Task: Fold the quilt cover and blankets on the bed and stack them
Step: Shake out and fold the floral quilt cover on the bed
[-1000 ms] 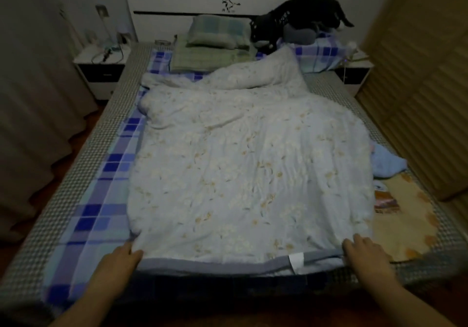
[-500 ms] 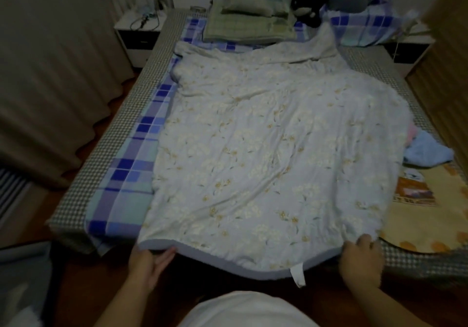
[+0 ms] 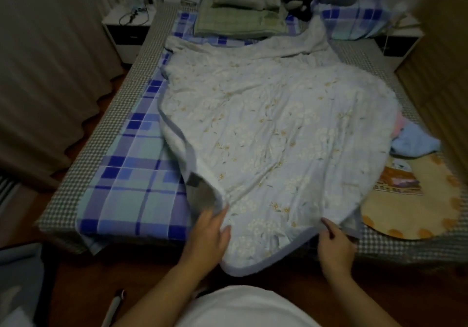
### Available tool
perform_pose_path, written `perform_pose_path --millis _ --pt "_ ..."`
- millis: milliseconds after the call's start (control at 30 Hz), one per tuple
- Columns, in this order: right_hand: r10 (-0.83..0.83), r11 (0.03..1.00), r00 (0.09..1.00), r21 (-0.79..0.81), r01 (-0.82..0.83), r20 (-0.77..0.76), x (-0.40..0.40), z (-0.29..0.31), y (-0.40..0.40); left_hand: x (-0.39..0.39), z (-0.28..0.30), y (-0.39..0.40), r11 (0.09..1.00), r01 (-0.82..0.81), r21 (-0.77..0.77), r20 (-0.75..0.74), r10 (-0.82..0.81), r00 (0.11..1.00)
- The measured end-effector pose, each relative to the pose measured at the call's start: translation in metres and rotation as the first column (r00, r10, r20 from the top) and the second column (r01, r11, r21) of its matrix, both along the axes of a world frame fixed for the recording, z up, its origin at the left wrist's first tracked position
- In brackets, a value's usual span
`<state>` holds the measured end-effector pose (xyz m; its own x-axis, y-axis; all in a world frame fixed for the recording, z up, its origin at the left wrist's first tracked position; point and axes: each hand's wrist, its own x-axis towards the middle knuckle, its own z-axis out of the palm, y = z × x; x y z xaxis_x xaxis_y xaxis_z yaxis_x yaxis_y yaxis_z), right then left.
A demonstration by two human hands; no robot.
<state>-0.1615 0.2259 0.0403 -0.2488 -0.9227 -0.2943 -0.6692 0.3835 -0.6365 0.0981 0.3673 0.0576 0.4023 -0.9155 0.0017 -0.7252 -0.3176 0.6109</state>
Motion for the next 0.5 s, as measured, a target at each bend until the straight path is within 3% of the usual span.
perform_pose_path --millis 67,167,267,333,400,433,500 --pt "0.111 0.993 0.985 -0.051 -0.106 0.132 0.025 0.022 0.007 -0.031 0.004 -0.028 0.98 0.141 0.143 -0.048 -0.135 0.99" --pt "0.29 0.957 0.898 -0.084 -0.278 0.331 0.071 0.043 0.017 -0.064 0.008 -0.063 0.925 0.249 0.288 0.017 -0.264 0.964" --pt "0.355 0.922 0.772 -0.058 -0.384 0.528 0.094 0.059 0.018 -0.069 0.011 -0.079 0.935 0.085 0.343 0.116 -0.132 0.984" --pt "0.287 0.925 0.666 -0.019 -0.378 0.688 0.097 0.066 0.017 -0.06 0.011 -0.081 0.953 -0.009 0.301 0.152 -0.039 0.988" --pt "0.001 0.967 0.458 0.116 -0.226 0.889 0.092 0.063 0.01 -0.048 0.009 -0.075 0.965 0.005 0.263 0.182 -0.054 0.982" --pt "-0.201 0.964 0.293 0.242 -0.113 0.935 0.088 0.057 0.0 -0.042 0.008 -0.071 0.967 0.027 0.253 0.211 -0.083 0.974" --pt "-0.517 0.855 -0.044 0.518 0.02 0.855 0.079 0.046 -0.034 -0.037 0.011 -0.059 0.971 0.051 0.233 0.276 -0.117 0.954"
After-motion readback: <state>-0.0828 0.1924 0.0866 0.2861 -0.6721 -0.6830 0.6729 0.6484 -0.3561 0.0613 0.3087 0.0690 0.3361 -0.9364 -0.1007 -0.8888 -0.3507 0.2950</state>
